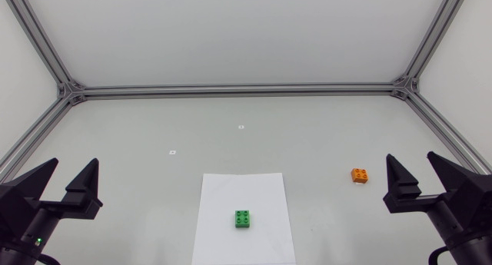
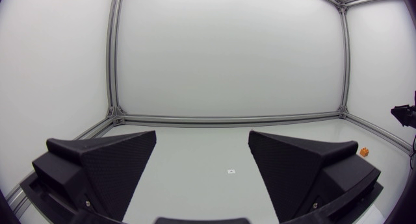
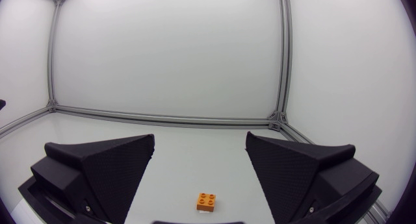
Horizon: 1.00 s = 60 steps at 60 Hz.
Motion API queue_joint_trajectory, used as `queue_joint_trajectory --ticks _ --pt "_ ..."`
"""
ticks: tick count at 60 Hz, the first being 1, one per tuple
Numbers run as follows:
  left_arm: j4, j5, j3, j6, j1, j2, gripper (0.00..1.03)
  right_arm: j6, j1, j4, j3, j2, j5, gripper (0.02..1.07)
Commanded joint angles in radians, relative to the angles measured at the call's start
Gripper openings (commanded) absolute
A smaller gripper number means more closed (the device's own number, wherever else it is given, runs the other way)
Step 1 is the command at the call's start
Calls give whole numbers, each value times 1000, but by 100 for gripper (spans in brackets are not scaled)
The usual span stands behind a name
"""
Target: Pick up the orange 2x2 brick with the right arm and stack it on top of the green 2x2 brick in the center
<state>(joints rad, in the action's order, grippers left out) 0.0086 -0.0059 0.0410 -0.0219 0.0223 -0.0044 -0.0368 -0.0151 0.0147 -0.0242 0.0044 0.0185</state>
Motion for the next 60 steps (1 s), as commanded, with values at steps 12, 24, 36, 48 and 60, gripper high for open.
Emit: queue_joint_trajectory --ticks 12,24,36,48,60 --pt "-15 4 -41 13 -4 -8 99 -31 4 -25 -59 -9 8 102" --pt "-15 4 -41 13 -4 -8 99 -28 6 -9 -163 42 -2 102" --pt "-15 6 -41 13 -4 -8 99 -20 12 48 -310 232 6 102" --pt "-15 4 -41 13 -4 -8 99 5 4 145 -462 407 3 102" --pt "-15 4 -41 13 -4 -8 99 21 -52 266 -651 672 12 102"
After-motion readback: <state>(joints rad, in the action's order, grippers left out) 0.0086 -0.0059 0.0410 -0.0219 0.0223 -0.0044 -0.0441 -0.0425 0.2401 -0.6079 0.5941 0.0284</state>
